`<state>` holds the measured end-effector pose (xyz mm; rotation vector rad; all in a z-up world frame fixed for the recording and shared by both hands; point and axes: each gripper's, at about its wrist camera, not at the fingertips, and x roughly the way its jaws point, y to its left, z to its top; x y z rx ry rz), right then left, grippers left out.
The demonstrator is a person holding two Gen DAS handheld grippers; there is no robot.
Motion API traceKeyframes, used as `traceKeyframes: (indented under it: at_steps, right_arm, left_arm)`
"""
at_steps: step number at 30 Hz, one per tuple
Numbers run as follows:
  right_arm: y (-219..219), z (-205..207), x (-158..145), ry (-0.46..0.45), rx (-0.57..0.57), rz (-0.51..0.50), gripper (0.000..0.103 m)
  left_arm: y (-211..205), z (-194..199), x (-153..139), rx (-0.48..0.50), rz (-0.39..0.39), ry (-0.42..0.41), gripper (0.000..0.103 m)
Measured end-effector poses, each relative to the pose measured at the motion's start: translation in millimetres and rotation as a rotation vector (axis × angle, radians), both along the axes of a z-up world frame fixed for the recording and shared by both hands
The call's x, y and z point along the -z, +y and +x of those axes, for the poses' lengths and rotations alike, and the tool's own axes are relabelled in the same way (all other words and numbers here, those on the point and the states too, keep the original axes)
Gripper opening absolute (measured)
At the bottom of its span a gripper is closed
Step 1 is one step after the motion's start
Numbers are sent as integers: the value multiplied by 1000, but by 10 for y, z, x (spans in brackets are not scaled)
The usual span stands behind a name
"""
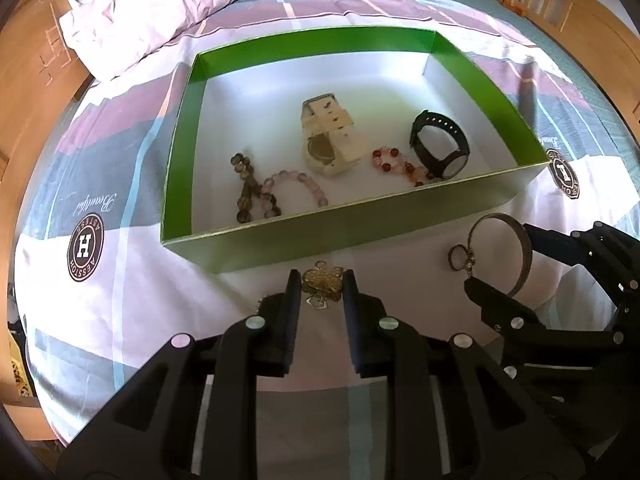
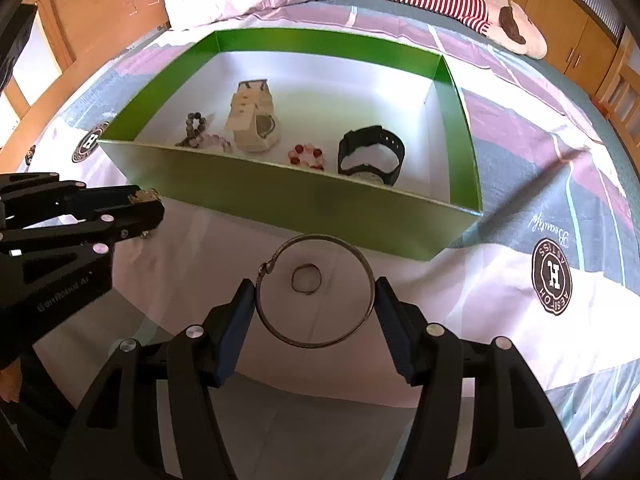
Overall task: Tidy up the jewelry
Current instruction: 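Lift the gold flower pendant with the left tool while the right tool lifts the silver bangle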
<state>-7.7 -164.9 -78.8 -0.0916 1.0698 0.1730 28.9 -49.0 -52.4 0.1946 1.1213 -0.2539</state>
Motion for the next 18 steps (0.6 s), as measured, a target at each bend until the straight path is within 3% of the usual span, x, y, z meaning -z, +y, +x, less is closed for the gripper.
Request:
traceKeyframes:
  at_steps: [18]
  right_arm:
    - [48, -15, 28, 8, -13, -8, 61]
  left_arm:
    - [-2, -9, 27, 4, 2, 4, 21]
